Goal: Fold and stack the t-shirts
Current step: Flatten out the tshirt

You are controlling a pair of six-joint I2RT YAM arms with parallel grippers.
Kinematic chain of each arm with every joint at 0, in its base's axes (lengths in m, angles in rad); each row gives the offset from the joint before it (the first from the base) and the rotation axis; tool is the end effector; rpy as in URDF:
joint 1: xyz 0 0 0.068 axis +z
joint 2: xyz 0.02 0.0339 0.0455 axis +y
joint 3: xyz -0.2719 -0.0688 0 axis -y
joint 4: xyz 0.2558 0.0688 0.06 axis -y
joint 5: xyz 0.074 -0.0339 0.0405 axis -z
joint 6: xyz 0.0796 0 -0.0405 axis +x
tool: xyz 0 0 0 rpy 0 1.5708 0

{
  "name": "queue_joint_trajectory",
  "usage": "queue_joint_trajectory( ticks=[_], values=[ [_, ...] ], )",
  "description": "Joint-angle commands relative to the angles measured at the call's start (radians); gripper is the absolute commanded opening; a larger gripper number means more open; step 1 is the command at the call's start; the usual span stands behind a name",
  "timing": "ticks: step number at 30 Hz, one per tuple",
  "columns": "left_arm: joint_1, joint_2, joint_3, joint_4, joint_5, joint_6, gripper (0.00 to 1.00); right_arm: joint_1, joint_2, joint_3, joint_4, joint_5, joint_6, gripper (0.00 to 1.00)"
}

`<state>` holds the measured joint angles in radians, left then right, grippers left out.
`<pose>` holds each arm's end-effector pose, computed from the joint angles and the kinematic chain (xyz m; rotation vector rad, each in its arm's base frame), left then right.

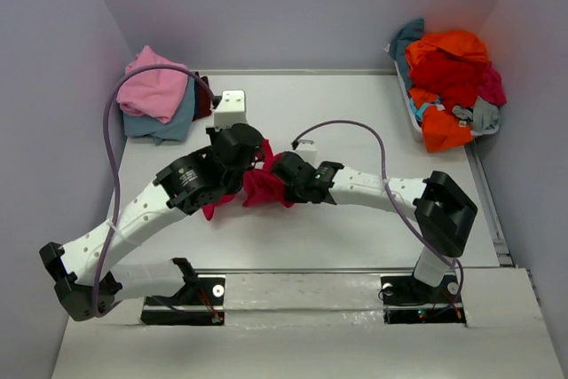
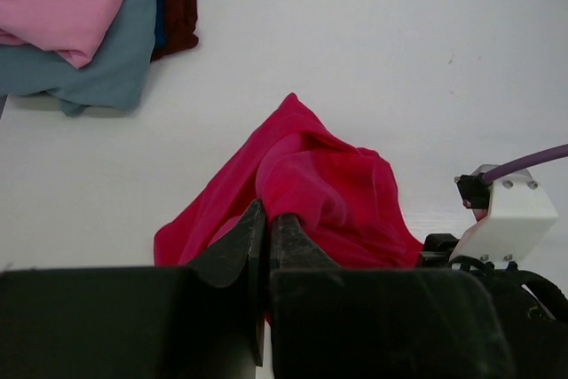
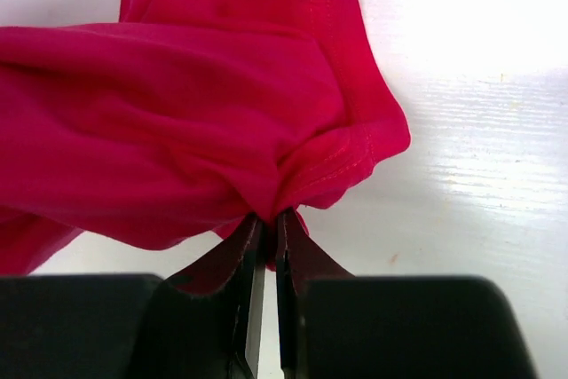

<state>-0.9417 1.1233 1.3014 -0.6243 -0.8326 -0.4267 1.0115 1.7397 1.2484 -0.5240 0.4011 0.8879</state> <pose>0.1997 -0.1744 0.4079 -0.0266 1.8665 -0.1001 0.2371 0.3202 0.1886 -0.0097 2.4907 0.2824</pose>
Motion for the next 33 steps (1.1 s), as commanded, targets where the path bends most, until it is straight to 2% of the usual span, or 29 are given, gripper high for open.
queue_joint_trajectory(
  ticks=[1,7,12,17,22,28,33],
  values=[
    [-0.005,-0.056,-0.016,0.048,-0.06,-0.004,0.06,0.01,-0.009,0.011,0.002,0.048,0.017,0.07],
    [-0.005,-0.08,-0.031,0.032,-0.095,-0.02,0.06,0.01,-0.086,0.048,-0.103,0.142,0.016,0.07],
    [-0.014,-0.131,-0.06,0.044,-0.141,-0.006,0.05,0.01,-0.256,0.051,-0.175,0.248,0.031,0.07],
    [-0.014,-0.152,-0.077,0.024,-0.171,-0.007,0.06,0.019,-0.415,0.066,-0.329,0.358,0.068,0.07],
    [-0.034,-0.2,-0.099,0.049,-0.2,0.002,0.06,0.019,-0.56,0.056,-0.412,0.404,0.097,0.07],
    [-0.052,-0.253,-0.119,0.063,-0.244,0.005,0.06,0.019,-0.638,0.065,-0.502,0.443,0.135,0.07],
    [-0.086,-0.304,-0.142,0.051,-0.315,-0.032,0.06,0.029,-0.681,0.052,-0.513,0.464,0.148,0.07]
  ],
)
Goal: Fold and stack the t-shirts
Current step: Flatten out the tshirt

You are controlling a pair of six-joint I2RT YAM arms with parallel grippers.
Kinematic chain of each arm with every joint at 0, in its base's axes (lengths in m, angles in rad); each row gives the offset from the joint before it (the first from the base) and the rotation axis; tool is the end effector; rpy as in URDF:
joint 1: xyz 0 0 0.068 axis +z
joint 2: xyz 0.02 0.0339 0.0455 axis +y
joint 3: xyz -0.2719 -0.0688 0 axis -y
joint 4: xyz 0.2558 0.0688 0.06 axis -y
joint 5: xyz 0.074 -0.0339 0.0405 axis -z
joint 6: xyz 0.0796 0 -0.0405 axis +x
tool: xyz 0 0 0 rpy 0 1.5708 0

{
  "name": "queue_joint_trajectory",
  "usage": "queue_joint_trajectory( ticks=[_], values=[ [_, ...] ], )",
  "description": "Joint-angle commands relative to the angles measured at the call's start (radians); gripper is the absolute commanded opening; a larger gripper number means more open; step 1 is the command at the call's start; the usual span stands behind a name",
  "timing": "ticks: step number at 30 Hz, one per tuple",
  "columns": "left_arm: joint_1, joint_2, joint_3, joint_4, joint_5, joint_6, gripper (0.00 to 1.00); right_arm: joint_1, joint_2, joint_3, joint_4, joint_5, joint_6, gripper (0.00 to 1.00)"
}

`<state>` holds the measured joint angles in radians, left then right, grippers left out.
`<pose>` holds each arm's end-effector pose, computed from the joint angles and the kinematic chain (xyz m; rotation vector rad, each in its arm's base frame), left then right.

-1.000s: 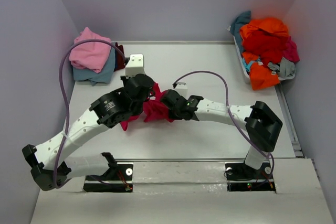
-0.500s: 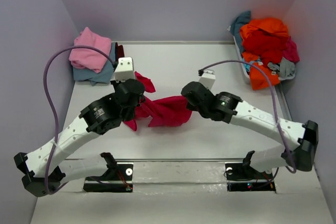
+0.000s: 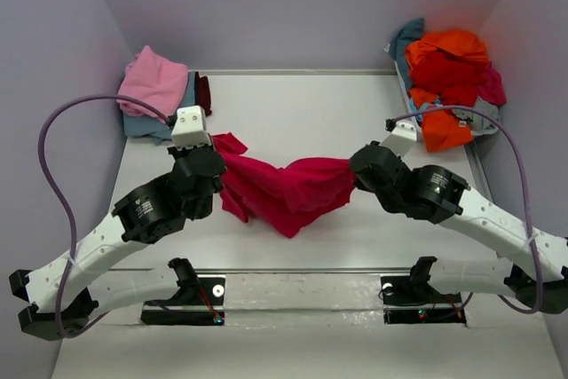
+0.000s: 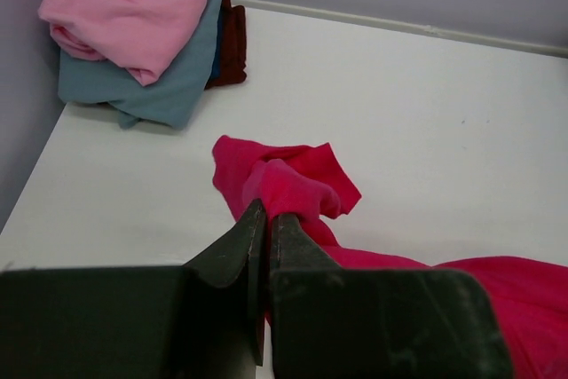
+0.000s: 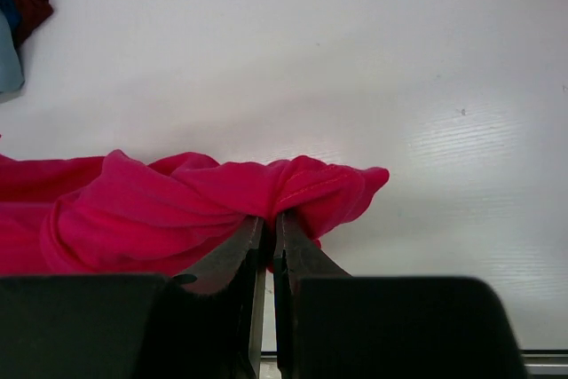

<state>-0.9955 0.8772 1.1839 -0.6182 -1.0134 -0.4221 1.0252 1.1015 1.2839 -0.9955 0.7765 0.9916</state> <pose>0.1559 -0.1163 0.4214 -0.1690 1.7261 -0.0851 0.1658 0.1656 0.3664 0.3063 2.1034 0.2490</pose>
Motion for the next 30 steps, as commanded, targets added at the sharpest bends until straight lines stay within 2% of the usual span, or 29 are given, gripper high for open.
queue_joint_trajectory(
  ticks=[1,5,9,13,15,19,24,30],
  values=[
    [-0.043,-0.069,-0.03,0.048,-0.137,-0.04,0.06,0.015,-0.052,0.015,-0.046,0.095,0.045,0.07],
    [-0.043,-0.09,-0.061,0.08,-0.125,-0.017,0.06,0.015,-0.049,0.015,-0.058,0.116,0.052,0.07],
    [-0.043,-0.02,-0.049,0.071,-0.129,-0.033,0.06,0.015,0.029,0.067,-0.11,0.15,0.073,0.07],
    [-0.052,0.017,-0.03,0.084,-0.142,-0.04,0.06,0.015,0.159,0.137,-0.343,0.188,0.31,0.08],
    [-0.063,-0.004,-0.041,0.103,-0.148,-0.03,0.06,0.015,0.152,0.114,-0.344,0.184,0.334,0.07],
    [-0.063,-0.093,-0.064,0.118,-0.185,-0.003,0.06,0.015,0.055,0.052,-0.209,0.167,0.236,0.07],
    [-0.063,-0.164,-0.107,0.075,-0.208,-0.041,0.06,0.015,-0.006,0.068,-0.209,0.21,0.216,0.07],
    [-0.063,-0.196,-0.067,0.12,-0.243,0.055,0.06,0.015,-0.035,0.092,-0.117,0.225,0.082,0.07]
  ],
)
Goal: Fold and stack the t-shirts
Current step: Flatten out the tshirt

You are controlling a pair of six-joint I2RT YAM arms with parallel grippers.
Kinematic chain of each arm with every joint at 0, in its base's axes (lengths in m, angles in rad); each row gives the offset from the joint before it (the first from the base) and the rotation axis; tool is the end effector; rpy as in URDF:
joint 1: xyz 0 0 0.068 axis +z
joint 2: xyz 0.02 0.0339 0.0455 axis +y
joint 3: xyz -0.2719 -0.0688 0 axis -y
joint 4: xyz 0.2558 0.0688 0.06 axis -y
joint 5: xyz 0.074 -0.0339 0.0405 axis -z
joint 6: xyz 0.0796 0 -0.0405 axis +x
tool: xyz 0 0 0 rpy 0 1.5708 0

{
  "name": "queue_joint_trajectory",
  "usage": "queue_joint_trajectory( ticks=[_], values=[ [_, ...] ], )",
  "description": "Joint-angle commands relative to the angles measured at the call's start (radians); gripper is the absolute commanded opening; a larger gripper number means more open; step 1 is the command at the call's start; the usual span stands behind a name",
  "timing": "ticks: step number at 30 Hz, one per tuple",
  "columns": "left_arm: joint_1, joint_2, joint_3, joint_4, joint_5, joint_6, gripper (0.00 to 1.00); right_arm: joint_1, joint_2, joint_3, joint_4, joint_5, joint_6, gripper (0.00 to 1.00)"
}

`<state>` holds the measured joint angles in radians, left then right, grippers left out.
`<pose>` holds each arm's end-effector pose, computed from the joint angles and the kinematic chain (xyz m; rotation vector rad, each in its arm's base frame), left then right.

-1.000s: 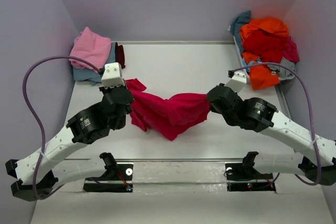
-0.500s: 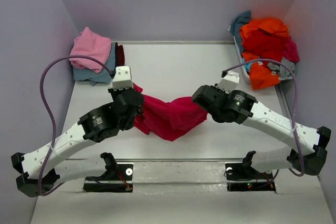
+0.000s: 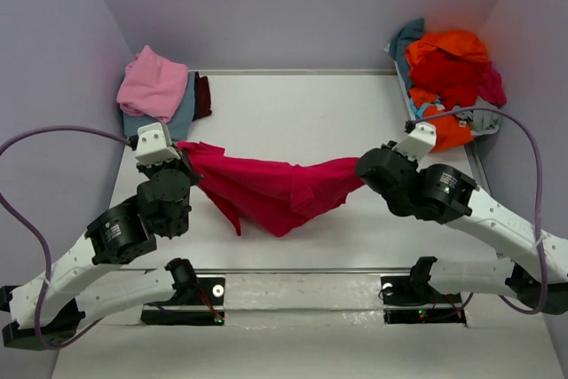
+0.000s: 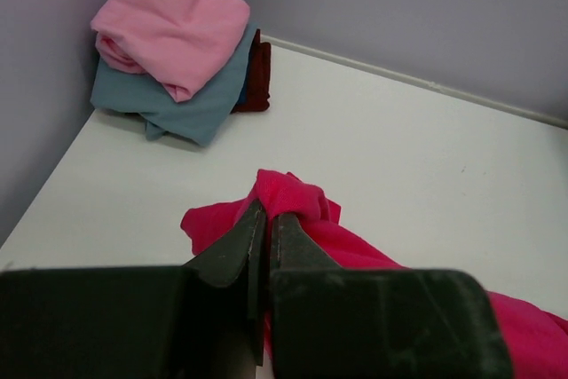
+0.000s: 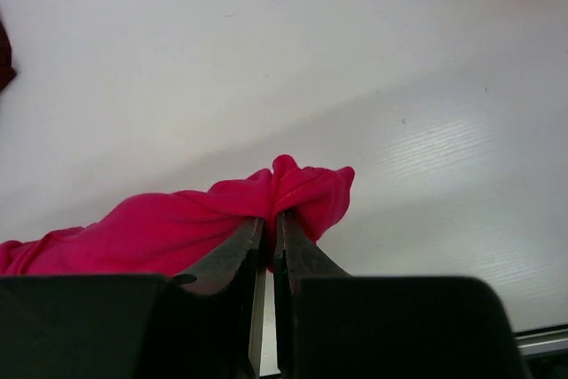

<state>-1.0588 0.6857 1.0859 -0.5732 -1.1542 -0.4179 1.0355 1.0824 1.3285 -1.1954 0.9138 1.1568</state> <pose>0.1254 -0.0745 0.4223 -0.2942 1.6153 -0.1212 0.1548 0.1375 0.3744 0.4511 2.0437 0.1261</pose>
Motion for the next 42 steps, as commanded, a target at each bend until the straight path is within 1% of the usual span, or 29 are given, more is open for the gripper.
queue_joint_trajectory(
  ticks=[1,2,6,8,11,12,14,15,16,17,18,19,20,21,22,23,28,32,34,35,37,38,39,40,41,42],
  values=[
    [0.0,-0.008,0.04,0.103,-0.102,0.068,0.06,0.005,-0.019,0.055,0.109,0.091,-0.101,0.07],
    [0.0,-0.014,0.048,0.146,-0.104,0.123,0.06,0.005,-0.022,0.07,0.129,0.095,-0.133,0.07],
    [0.0,-0.023,0.057,0.231,-0.099,0.22,0.06,0.005,-0.021,0.113,0.169,0.109,-0.198,0.07],
    [0.0,-0.022,0.054,0.275,-0.072,0.264,0.06,0.005,-0.013,0.135,0.186,0.109,-0.235,0.07],
    [0.0,-0.003,0.048,0.273,-0.045,0.257,0.06,0.005,0.022,0.158,0.162,0.119,-0.227,0.07],
    [0.0,0.012,0.04,0.259,-0.033,0.234,0.06,0.005,0.062,0.162,0.142,0.123,-0.197,0.07],
    [0.0,0.026,0.028,0.243,-0.004,0.212,0.06,0.005,0.088,0.155,0.114,0.119,-0.154,0.07],
    [0.0,0.029,0.026,0.231,0.005,0.2,0.11,0.005,0.09,0.152,0.106,0.116,-0.14,0.07],
    [0.0,0.031,0.025,0.219,0.01,0.189,0.22,0.005,0.09,0.15,0.1,0.112,-0.129,0.07],
    [0.0,0.025,0.023,0.202,0.016,0.182,0.35,0.005,0.086,0.147,0.096,0.106,-0.117,0.07],
    [0.0,0.018,0.019,0.197,0.016,0.179,0.4,0.005,0.08,0.141,0.099,0.105,-0.117,0.07],
    [0.0,-0.004,0.016,0.194,0.016,0.174,0.58,0.005,0.071,0.137,0.102,0.106,-0.12,0.07],
    [0.0,-0.02,0.006,0.208,0.016,0.186,0.7,0.005,0.053,0.135,0.117,0.108,-0.141,0.07],
    [0.0,-0.032,0.006,0.217,0.014,0.186,0.7,0.005,0.045,0.135,0.118,0.109,-0.144,0.07],
    [0.0,-0.058,-0.003,0.232,0.008,0.2,0.76,0.005,0.036,0.141,0.122,0.118,-0.158,0.07],
    [0.0,-0.067,-0.012,0.24,0.007,0.211,0.78,0.005,0.036,0.152,0.119,0.125,-0.163,0.07],
    [0.0,-0.069,-0.017,0.242,-0.012,0.215,0.83,0.005,0.057,0.196,0.099,0.14,-0.181,0.07],
    [0.0,-0.048,-0.04,0.263,-0.013,0.209,0.85,0.005,0.066,0.225,0.154,0.134,-0.258,0.07],
    [0.0,-0.031,-0.061,0.308,0.004,0.203,0.87,0.005,0.07,0.25,0.194,0.125,-0.313,0.07],
    [0.0,-0.023,-0.098,0.334,0.017,0.211,0.88,0.005,0.071,0.255,0.21,0.119,-0.333,0.07],
    [0.016,0.032,-0.124,0.39,0.08,0.217,0.88,0.005,0.082,0.274,0.232,0.103,-0.371,0.07],
    [0.038,0.073,-0.109,0.369,0.106,0.197,0.88,0.005,0.089,0.284,0.224,0.1,-0.367,0.07],
    [0.106,0.171,-0.081,0.28,0.184,0.104,0.88,0.005,0.103,0.29,0.202,0.099,-0.352,0.07],
    [0.106,0.22,-0.054,0.279,0.185,0.04,0.87,0.005,0.109,0.293,0.201,0.099,-0.339,0.07],
    [0.158,0.268,-0.017,0.2,0.274,-0.049,0.87,0.005,0.113,0.294,0.169,0.102,-0.324,0.07],
    [0.17,0.328,-0.017,0.208,0.345,-0.062,0.86,0.005,0.114,0.291,0.152,0.102,-0.295,0.07]
  ],
)
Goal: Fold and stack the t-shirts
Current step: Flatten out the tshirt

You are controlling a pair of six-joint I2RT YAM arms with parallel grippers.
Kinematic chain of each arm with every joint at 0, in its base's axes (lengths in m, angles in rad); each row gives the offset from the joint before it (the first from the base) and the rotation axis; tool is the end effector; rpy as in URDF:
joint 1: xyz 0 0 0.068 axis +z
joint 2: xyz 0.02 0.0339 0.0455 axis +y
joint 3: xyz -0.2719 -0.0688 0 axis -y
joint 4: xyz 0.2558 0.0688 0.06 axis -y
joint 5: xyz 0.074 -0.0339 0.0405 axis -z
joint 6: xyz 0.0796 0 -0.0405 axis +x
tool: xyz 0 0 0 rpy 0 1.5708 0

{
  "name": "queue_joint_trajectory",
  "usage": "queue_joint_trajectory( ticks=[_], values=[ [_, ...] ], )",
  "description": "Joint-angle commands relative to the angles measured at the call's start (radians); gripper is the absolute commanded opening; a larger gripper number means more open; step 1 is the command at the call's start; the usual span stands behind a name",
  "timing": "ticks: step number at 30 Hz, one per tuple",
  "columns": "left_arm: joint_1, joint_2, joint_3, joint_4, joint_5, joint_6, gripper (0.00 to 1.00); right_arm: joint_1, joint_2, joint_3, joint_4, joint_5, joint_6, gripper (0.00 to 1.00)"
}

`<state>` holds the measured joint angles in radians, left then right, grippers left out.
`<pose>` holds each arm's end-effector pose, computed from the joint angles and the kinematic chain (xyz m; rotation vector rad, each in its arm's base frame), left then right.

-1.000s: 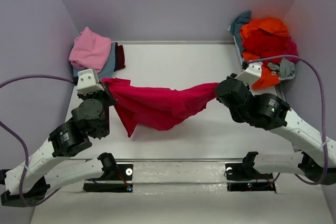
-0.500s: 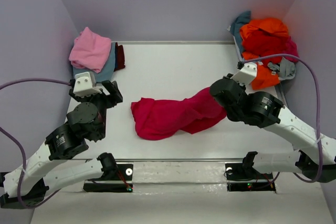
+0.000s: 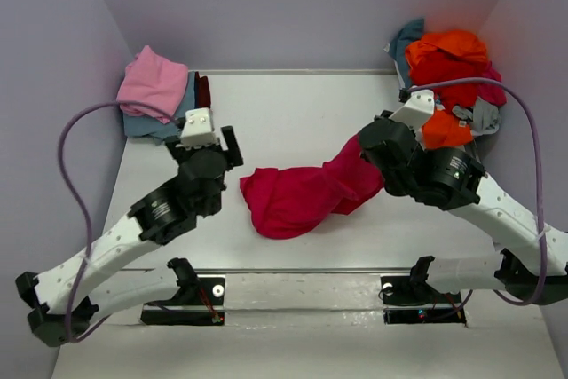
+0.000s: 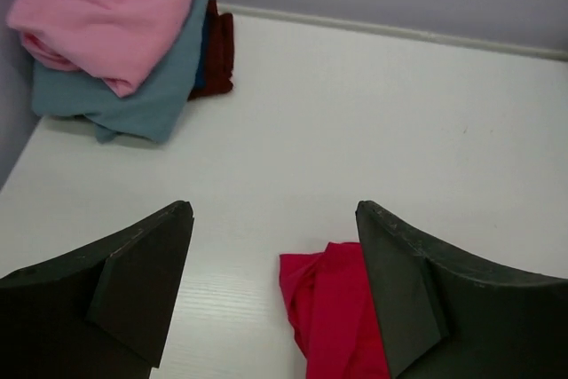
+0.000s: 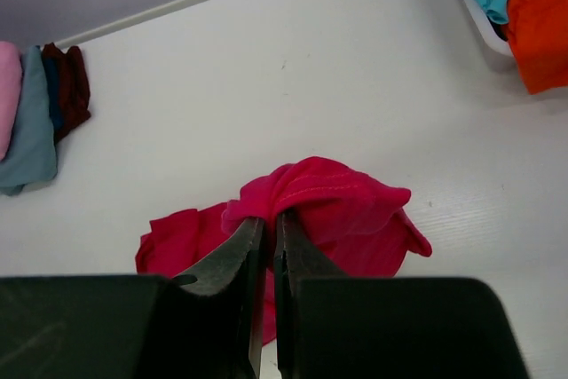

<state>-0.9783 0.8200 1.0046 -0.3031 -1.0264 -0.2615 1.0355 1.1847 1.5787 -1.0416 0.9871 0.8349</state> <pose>0.1622 -0.1191 0.4046 -0.1721 1.6236 -0.0835 0.1718 0.1595 0.4479 0.3069 1.8877 0.1495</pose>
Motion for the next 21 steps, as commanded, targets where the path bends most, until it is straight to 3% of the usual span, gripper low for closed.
queue_joint_trajectory(
  ticks=[1,2,5,7,21],
  values=[
    [0.111,0.209,0.057,-0.035,0.248,-0.222,0.86,0.005,0.003,0.035,-0.017,0.025,0.036,0.07],
    [0.112,0.22,0.043,-0.012,0.29,-0.232,0.86,0.005,-0.008,0.023,-0.017,0.019,0.043,0.07],
    [0.255,0.283,0.025,0.077,0.513,-0.271,0.85,0.005,-0.059,-0.046,0.015,-0.017,0.055,0.07],
    [0.27,0.381,0.041,0.094,0.578,-0.289,0.84,0.005,-0.074,-0.081,0.018,-0.037,0.067,0.07],
    [0.279,0.783,0.062,0.205,0.73,-0.387,0.83,0.005,-0.119,-0.135,-0.052,-0.062,0.133,0.07]
  ],
)
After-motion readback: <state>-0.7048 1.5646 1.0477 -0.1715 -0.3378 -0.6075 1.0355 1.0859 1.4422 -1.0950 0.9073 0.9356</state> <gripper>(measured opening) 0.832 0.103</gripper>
